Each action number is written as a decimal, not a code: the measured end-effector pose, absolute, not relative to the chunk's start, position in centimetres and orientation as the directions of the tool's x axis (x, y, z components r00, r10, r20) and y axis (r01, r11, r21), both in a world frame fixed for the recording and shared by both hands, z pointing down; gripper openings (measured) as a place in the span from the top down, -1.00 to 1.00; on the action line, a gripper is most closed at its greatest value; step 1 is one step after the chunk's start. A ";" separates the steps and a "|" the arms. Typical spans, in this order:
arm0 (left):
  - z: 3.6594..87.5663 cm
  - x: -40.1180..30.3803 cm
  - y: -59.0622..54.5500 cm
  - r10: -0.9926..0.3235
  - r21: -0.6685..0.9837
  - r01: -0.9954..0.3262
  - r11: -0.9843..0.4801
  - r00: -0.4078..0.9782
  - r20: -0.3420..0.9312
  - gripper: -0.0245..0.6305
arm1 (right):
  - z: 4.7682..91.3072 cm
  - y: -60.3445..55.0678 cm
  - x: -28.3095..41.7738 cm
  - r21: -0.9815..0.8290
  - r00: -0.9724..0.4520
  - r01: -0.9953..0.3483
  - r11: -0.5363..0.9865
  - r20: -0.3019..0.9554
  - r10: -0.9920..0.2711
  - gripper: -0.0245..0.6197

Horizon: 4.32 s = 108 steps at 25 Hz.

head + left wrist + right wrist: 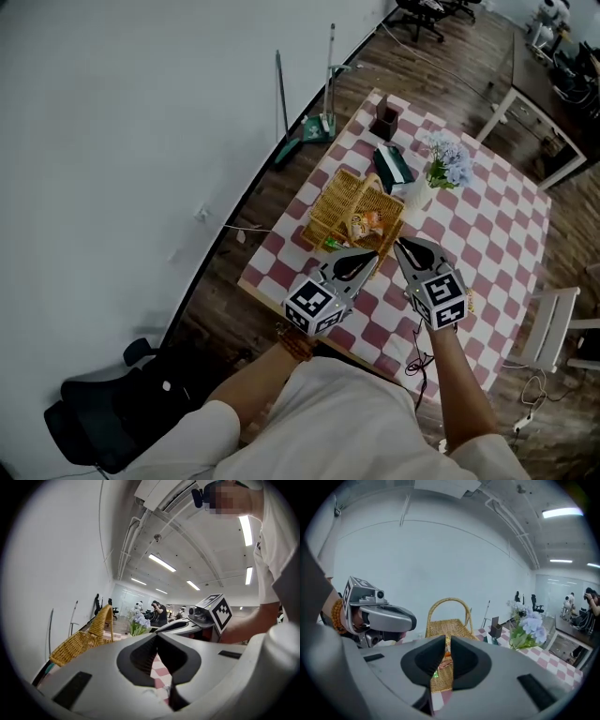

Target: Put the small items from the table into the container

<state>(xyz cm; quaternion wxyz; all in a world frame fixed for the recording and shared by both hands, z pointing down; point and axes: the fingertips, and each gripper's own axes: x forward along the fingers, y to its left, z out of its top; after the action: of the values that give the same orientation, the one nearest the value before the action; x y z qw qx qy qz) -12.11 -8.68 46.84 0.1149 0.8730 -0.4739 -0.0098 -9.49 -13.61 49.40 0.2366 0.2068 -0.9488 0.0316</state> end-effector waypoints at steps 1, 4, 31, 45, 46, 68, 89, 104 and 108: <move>46.3 -11.5 -8.6 -0.824 0.208 -0.819 -0.535 0.560 0.083 0.91 | 48.8 -13.3 -8.7 0.036 -0.805 -0.420 0.907 0.446 -0.391 0.74; 44.7 -9.7 -8.0 -0.812 0.198 -0.802 -0.563 0.582 0.051 0.91 | 46.8 -12.4 -6.2 0.050 -0.811 -0.454 0.890 0.391 -0.435 0.74; 33.4 6.9 -1.8 -0.574 0.168 -0.556 -0.814 0.813 -0.092 0.91 | 33.6 -3.0 11.4 -0.001 -0.687 -0.725 0.689 0.082 -0.722 0.81; 31.7 9.7 0.7 -0.506 0.151 -0.489 -0.859 0.856 -0.108 0.91 | 32.8 -1.1 13.8 -0.005 -0.656 -0.753 0.658 0.074 -0.751 0.82; 31.7 9.8 0.7 -0.504 0.145 -0.488 -0.860 0.857 -0.108 0.90 | 32.8 -1.1 13.8 -0.005 -0.656 -0.753 0.658 0.074 -0.751 0.82; 35.1 8.3 -1.8 -0.554 0.166 -0.541 -0.824 0.832 -0.039 0.88 | 36.8 -3.1 12.4 0.006 -0.676 -0.728 0.685 0.158 -0.720 0.82; 46.2 6.7 -4.9 -0.575 0.194 -0.580 -0.791 0.813 0.086 0.88 | 51.3 -5.7 10.3 0.027 -0.668 -0.655 0.756 0.447 -0.595 0.80; 56.4 5.9 -6.5 -0.553 0.285 -0.605 -0.744 0.796 0.246 0.88 | 60.7 -6.6 9.1 0.017 -0.631 -0.576 0.817 0.627 -0.458 0.77; 58.1 5.8 -6.5 -0.545 0.309 -0.606 -0.733 0.795 0.267 0.88 | 62.8 -6.8 8.8 0.028 -0.610 -0.551 0.834 0.668 -0.426 0.76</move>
<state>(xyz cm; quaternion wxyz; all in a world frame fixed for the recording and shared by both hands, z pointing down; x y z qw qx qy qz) 5.83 -6.48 58.10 0.1930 0.9274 -0.3102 0.0796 8.80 -6.76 62.78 0.3464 0.2737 -0.8927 0.0905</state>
